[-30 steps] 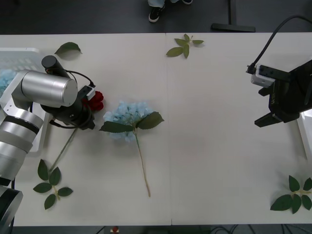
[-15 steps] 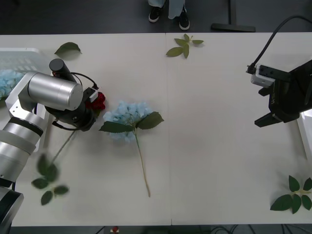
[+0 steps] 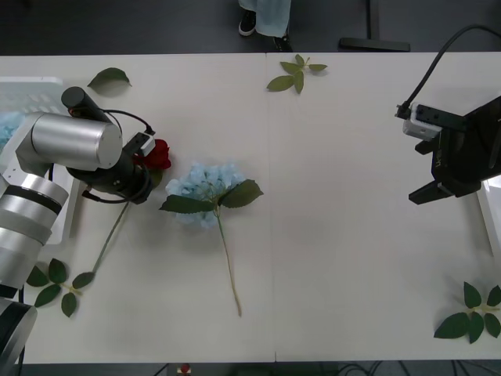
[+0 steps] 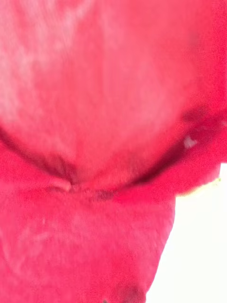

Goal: Place the red flowers into the right box and the blue flowers into the left box. If a person shows an open palm, hand one flower to the person first, then continue sorting.

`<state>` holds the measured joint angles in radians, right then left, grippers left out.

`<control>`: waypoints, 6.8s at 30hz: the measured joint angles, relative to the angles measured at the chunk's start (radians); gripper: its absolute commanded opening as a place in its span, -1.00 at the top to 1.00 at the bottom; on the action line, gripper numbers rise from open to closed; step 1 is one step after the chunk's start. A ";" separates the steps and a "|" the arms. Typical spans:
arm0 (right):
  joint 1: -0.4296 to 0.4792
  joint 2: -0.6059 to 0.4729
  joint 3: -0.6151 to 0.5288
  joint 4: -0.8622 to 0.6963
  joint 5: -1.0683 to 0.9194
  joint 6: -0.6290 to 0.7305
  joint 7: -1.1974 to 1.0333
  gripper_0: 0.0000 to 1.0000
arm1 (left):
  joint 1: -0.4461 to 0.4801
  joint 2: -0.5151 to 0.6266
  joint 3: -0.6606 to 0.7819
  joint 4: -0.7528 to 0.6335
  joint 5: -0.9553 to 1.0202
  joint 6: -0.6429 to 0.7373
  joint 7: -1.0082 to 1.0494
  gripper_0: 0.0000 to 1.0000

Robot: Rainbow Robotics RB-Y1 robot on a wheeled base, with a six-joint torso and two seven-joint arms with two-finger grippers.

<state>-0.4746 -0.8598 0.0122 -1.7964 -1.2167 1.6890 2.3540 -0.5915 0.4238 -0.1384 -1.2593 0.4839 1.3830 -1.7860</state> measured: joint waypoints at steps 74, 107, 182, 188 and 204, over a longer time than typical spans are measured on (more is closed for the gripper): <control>0.082 -0.246 -0.047 0.194 -0.584 -0.268 -0.077 -1.00 | -0.377 -0.101 -0.177 -0.278 0.886 -0.303 -0.016 1.00; 0.082 -0.163 0.448 0.134 -1.199 -0.973 -0.103 -0.03 | -0.377 -0.101 -0.198 -0.278 0.886 -0.320 -0.016 1.00; 0.111 -0.346 0.405 0.096 -1.426 -0.903 -0.086 -0.73 | -0.377 -0.101 -0.203 -0.278 0.888 -0.389 -0.016 1.00; 0.108 -0.323 0.501 -0.051 -1.426 -1.196 -0.086 -0.74 | -0.377 -0.101 -0.222 -0.278 0.889 -0.394 -0.016 1.00; 0.002 -0.272 0.642 -0.091 -1.426 -1.347 -0.086 1.00 | -0.377 -0.101 -0.222 -0.278 0.890 -0.394 -0.014 1.00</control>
<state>-0.4728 -1.1319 0.6541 -1.8876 -2.6423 0.3421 2.2682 -0.9681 0.3224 -0.3600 -1.5375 1.3736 0.9885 -1.8002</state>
